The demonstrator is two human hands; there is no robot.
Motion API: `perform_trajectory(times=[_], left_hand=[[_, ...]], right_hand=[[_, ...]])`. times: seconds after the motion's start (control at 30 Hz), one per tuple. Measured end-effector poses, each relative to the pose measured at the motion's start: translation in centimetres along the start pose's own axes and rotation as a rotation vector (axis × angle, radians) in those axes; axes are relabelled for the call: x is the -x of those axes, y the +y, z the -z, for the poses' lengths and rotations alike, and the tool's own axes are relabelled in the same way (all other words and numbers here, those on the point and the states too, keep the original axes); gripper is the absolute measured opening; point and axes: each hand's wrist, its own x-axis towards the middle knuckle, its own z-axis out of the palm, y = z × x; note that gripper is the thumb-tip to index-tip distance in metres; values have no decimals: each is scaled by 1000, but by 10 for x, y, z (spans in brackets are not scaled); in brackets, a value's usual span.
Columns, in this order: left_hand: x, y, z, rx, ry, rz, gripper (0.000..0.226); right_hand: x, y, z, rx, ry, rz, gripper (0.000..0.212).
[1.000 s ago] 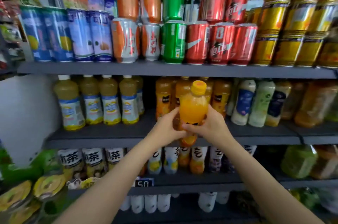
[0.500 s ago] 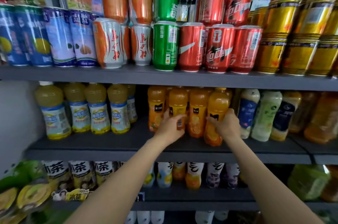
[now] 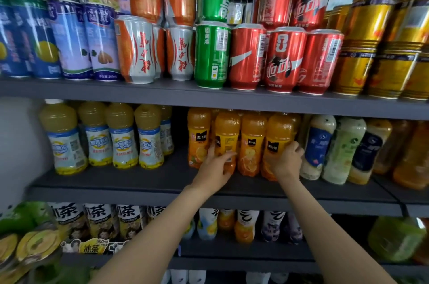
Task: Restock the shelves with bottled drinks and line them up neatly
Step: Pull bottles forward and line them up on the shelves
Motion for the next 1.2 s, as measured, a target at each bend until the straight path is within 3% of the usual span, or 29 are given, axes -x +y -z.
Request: perform_trajectory(times=[0.13, 0.33, 0.43, 0.53, 0.63, 0.77, 1.0, 1.2], left_hand=[[18, -15, 12, -39, 208, -50, 43], [49, -60, 63, -52, 514, 75, 36], [69, -91, 97, -88, 597, 178, 35], [94, -124, 132, -130, 668, 307, 39], [116, -156, 164, -115, 672, 474, 44], [129, -190, 191, -80, 609, 518, 50], [99, -226, 208, 214, 561, 639, 57], [92, -240, 205, 140, 505, 693, 53]], right_hand=[[38, -10, -2, -106, 275, 305, 51], [82, -74, -46, -103, 79, 702, 39], [106, -100, -86, -74, -33, 771, 45], [122, -126, -130, -127, -324, 639, 62], [130, -150, -168, -223, -437, 415, 73], [132, -165, -200, -264, -399, 221, 82], [136, -166, -213, -197, -265, 117, 56], [131, -158, -207, -108, -171, 50, 54]])
